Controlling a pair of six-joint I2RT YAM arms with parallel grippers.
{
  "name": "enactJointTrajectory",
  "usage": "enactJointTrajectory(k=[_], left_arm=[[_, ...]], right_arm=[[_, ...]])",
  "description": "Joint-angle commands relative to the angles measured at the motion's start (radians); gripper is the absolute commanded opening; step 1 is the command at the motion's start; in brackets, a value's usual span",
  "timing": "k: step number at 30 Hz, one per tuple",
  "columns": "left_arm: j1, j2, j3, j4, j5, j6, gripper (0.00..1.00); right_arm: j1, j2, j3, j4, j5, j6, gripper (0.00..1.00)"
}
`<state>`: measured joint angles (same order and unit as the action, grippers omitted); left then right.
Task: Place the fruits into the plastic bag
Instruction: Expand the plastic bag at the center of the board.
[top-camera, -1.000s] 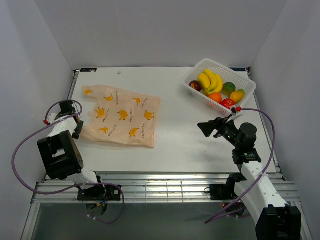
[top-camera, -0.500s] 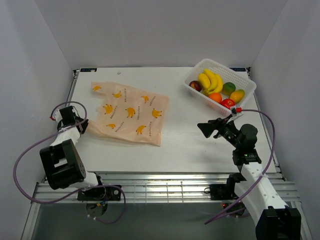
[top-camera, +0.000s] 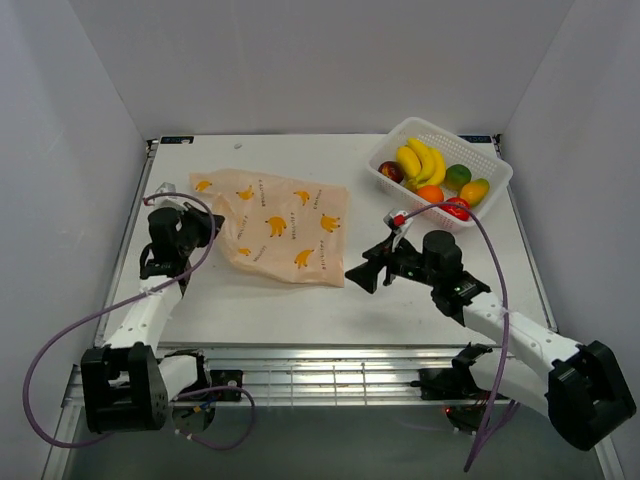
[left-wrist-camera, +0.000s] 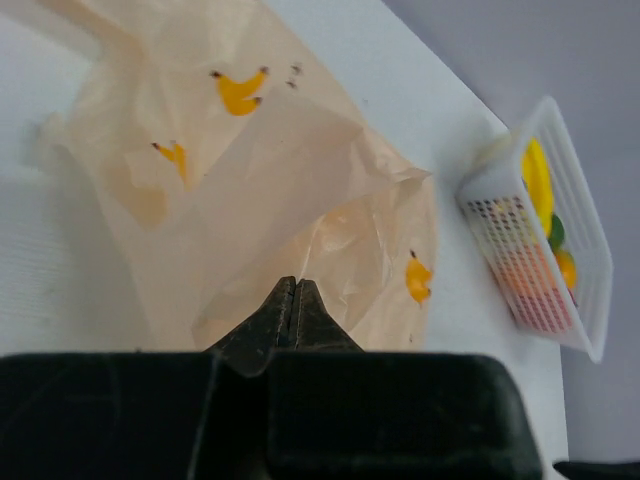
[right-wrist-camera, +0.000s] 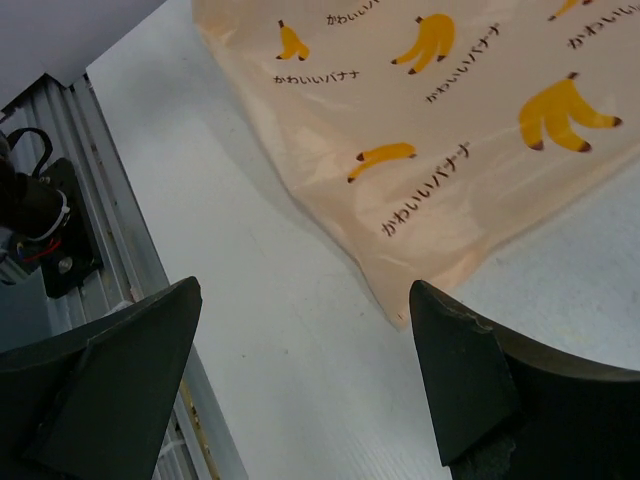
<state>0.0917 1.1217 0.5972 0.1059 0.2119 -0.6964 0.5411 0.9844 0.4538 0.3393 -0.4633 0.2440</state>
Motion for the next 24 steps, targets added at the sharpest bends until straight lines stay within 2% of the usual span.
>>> enactJointTrajectory(k=[1,6,8,11,15,18,19,24], left_arm=[[-0.143,-0.126,0.027,0.046,0.07,0.07,0.0],[-0.286,-0.24,0.027,0.043,0.061,0.097,0.0],[-0.339,-0.258,0.021,0.048,0.057,0.09,0.0],[-0.411,-0.251,0.013,0.063,0.05,0.081,0.0],[-0.504,-0.212,0.015,0.095,0.024,0.077,0.0],[-0.567,-0.189,0.022,0.107,-0.018,0.072,0.0],[-0.592,-0.186,0.026,0.107,-0.031,0.071,0.0],[-0.65,-0.178,0.049,0.118,-0.069,0.057,0.0]], right_arm=[[0.059,0.072,0.089,0.05,0.002,-0.114,0.9],[0.094,0.18,0.253,0.029,0.0,-0.112,0.9],[0.123,0.24,0.351,-0.028,-0.044,-0.165,0.9],[0.226,0.298,0.401,-0.071,-0.029,-0.271,0.9],[0.336,0.339,0.43,0.001,0.061,-0.272,0.9],[0.373,0.353,0.439,0.052,0.197,-0.252,0.9],[0.378,0.361,0.442,0.05,0.284,-0.252,0.9],[0.396,0.41,0.437,0.067,0.426,-0.252,0.9]])
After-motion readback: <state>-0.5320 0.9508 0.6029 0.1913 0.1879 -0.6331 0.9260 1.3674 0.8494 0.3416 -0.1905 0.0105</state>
